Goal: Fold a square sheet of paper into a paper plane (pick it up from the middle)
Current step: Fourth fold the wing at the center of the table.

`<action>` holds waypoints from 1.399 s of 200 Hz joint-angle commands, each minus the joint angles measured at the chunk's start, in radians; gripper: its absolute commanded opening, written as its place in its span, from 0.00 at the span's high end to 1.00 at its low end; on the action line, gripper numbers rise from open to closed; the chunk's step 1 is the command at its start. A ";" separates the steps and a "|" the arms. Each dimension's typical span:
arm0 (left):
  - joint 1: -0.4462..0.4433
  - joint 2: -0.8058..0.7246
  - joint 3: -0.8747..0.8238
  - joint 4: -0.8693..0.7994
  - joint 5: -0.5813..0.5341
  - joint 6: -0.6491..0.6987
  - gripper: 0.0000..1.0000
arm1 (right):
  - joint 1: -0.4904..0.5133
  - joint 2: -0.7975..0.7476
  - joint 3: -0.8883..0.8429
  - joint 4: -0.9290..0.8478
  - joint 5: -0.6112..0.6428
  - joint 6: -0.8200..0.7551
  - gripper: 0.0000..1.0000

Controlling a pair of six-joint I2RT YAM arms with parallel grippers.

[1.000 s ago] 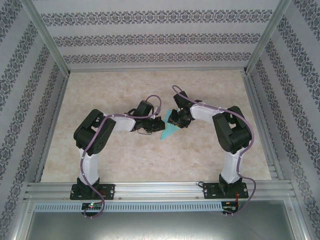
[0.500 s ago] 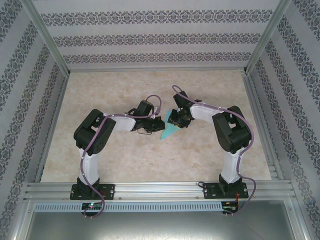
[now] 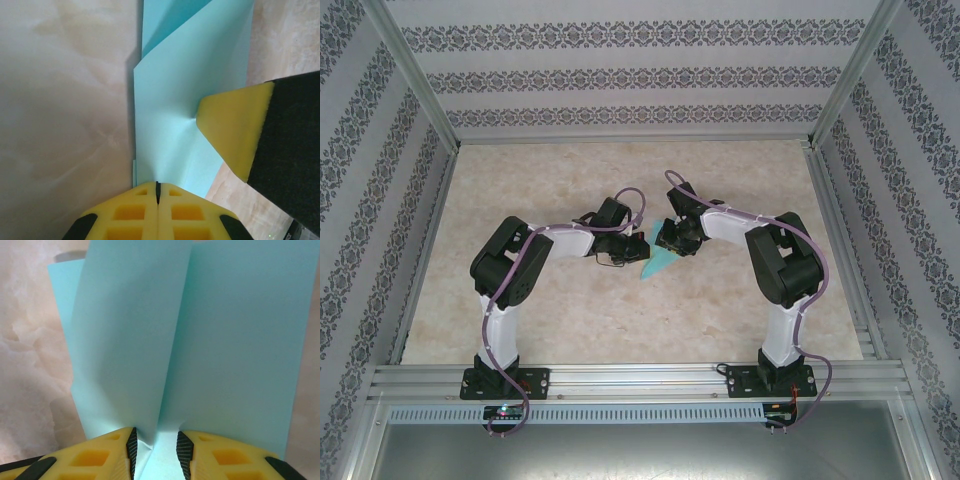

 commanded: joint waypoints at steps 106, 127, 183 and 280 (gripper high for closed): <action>0.011 0.088 0.024 -0.249 -0.030 0.127 1.00 | -0.030 -0.184 -0.137 0.194 -0.111 -0.049 0.68; 0.012 0.091 0.026 -0.258 -0.032 0.138 1.00 | -0.028 -0.139 -0.132 0.226 -0.161 -0.060 0.80; 0.012 0.096 0.033 -0.276 -0.029 0.155 1.00 | -0.027 -0.039 -0.078 0.253 -0.194 -0.065 0.87; 0.012 0.086 0.028 -0.281 -0.032 0.158 1.00 | -0.066 0.009 -0.139 0.220 -0.100 -0.002 0.88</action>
